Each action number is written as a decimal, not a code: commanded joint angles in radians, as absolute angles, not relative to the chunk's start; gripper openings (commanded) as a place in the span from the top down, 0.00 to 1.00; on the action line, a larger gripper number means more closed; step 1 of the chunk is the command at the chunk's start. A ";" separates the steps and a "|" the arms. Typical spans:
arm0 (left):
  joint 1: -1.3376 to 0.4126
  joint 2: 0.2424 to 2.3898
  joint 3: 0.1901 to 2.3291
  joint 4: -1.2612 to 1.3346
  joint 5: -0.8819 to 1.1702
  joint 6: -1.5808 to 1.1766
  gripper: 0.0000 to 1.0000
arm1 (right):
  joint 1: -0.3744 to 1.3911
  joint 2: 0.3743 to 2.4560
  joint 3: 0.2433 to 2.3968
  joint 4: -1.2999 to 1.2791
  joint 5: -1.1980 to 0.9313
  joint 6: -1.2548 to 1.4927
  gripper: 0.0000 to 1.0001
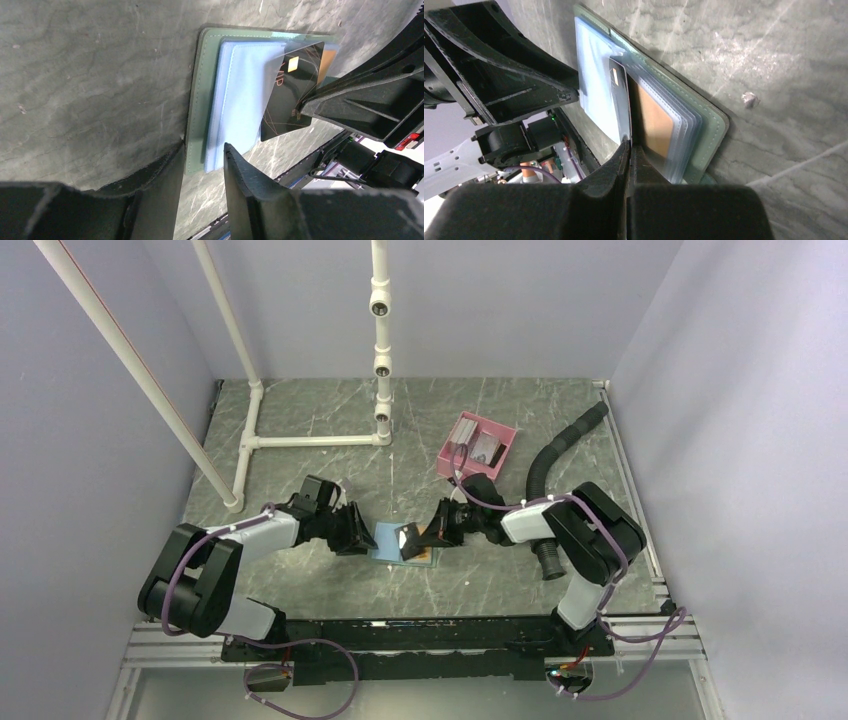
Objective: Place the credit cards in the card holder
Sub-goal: Insert the credit card into the card holder.
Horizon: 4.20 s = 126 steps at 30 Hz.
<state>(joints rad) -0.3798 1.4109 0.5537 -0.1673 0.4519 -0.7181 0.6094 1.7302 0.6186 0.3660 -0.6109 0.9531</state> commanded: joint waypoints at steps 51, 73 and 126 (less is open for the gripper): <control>-0.388 1.385 0.488 -0.171 0.444 -0.735 0.71 | 0.858 1.775 0.968 -0.132 -0.237 0.527 0.52; -0.386 1.357 0.518 -0.236 0.432 -0.703 0.69 | 0.880 1.730 1.025 -0.207 -0.187 0.526 0.43; -0.394 1.417 0.454 0.136 0.617 -0.960 0.48 | 0.854 1.788 0.916 -0.093 -0.197 0.578 0.98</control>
